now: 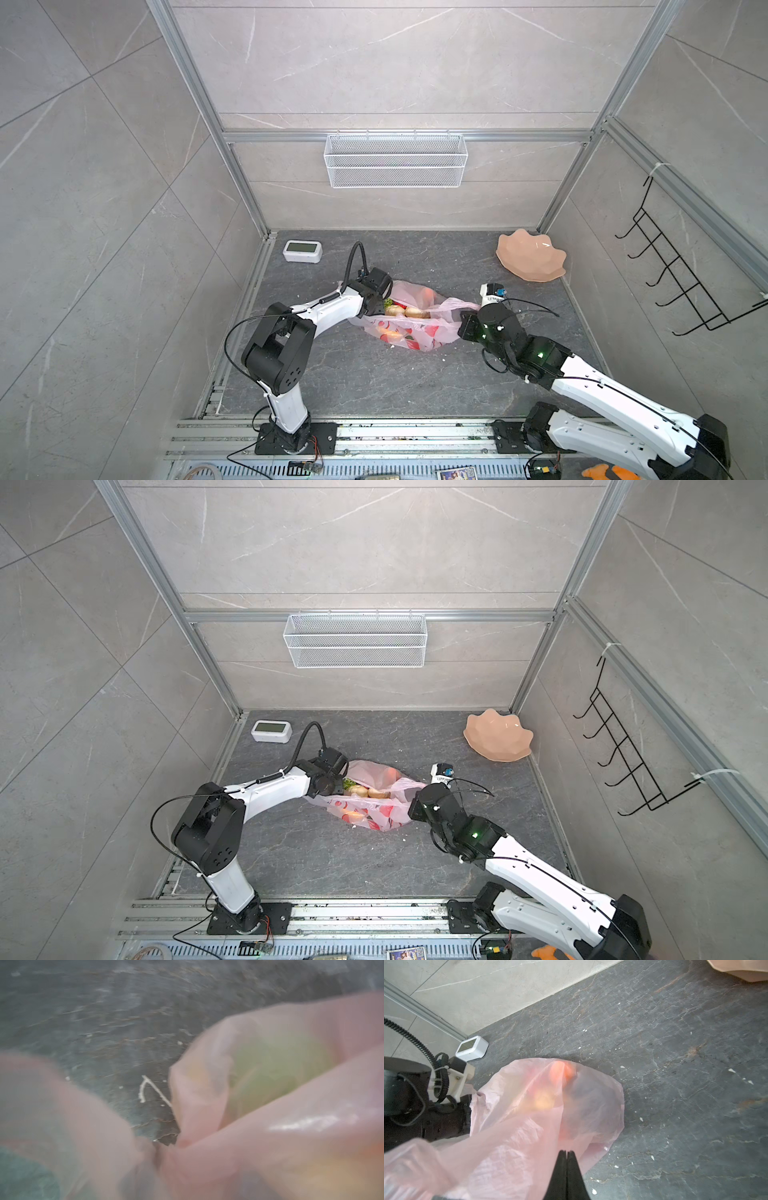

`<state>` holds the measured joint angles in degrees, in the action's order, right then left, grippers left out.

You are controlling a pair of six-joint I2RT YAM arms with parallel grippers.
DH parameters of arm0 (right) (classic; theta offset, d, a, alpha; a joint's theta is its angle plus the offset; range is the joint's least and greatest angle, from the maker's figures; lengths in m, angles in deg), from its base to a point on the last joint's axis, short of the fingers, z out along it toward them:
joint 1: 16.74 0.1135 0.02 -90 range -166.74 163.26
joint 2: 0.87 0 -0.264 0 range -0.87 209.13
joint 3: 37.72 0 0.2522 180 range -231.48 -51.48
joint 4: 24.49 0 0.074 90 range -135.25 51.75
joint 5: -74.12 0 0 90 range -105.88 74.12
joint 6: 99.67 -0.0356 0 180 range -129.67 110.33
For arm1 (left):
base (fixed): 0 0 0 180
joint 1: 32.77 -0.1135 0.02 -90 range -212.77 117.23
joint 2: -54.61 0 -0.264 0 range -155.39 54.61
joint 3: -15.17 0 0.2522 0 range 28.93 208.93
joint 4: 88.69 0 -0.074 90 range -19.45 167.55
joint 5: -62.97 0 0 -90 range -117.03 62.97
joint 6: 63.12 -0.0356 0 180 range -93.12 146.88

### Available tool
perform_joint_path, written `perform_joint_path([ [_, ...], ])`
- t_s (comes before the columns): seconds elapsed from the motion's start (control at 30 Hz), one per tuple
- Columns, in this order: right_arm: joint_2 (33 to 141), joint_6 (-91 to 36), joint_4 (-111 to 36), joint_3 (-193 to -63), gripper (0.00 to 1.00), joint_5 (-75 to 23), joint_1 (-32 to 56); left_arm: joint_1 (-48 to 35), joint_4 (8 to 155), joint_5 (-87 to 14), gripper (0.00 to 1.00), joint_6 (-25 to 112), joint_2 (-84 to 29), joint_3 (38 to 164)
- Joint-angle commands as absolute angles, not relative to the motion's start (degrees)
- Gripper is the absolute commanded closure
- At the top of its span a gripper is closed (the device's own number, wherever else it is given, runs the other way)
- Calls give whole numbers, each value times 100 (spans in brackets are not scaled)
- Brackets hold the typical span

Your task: Take the fake fruits out of the plastic bag

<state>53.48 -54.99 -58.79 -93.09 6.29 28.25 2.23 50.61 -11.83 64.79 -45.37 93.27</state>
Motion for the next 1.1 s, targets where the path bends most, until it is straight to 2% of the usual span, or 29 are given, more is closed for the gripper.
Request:
perform_joint_path([
  [0.0, 5532, -5747, -6542, -9567, 100, 1333, 2801, 222, 5706, -1516, 67, 6409, -3862, 8981],
  [0.1, 5784, -5698, -6753, -9711, 100, 1167, 2495, 222, 5961, -1586, 84, 6300, -3318, 8651],
  [0.17, 5932, -5663, -6614, -9681, 100, 663, 2114, 229, 6172, -1612, 92, 6244, -2947, 8391],
  [0.27, 6114, -5682, -6260, -9534, 100, -284, 1487, 204, 6492, -1657, 95, 6111, -2451, 8069],
  [0.47, 6542, -5968, -5851, -9353, 100, -1376, 764, -280, 7339, -2307, 100, 6150, -1610, 7429],
  [0.53, 6618, -6047, -5744, -9297, 100, -1541, 699, -615, 7749, -2788, 100, 6349, -1406, 7167],
  [0.7, 6454, -5710, -5847, -9355, 100, -1427, 837, -529, 7574, -3152, 100, 5987, -1627, 7529],
  [0.77, 6341, -5446, -6092, -9532, 86, -1182, 1063, -307, 7389, -2952, 100, 5777, -1752, 7697],
  [0.9, 6217, -4951, -7021, -10139, 47, -395, 1618, 70, 6971, -2346, 100, 5479, -1928, 8018],
  [1.0, 6107, -4702, -7741, -10590, 31, 177, 1958, 175, 6765, -2021, 100, 5406, -2004, 8159],
  [1.07, 6033, -4627, -8227, -10873, 25, 609, 2168, 228, 6642, -1864, 100, 5359, -2027, 8230],
])
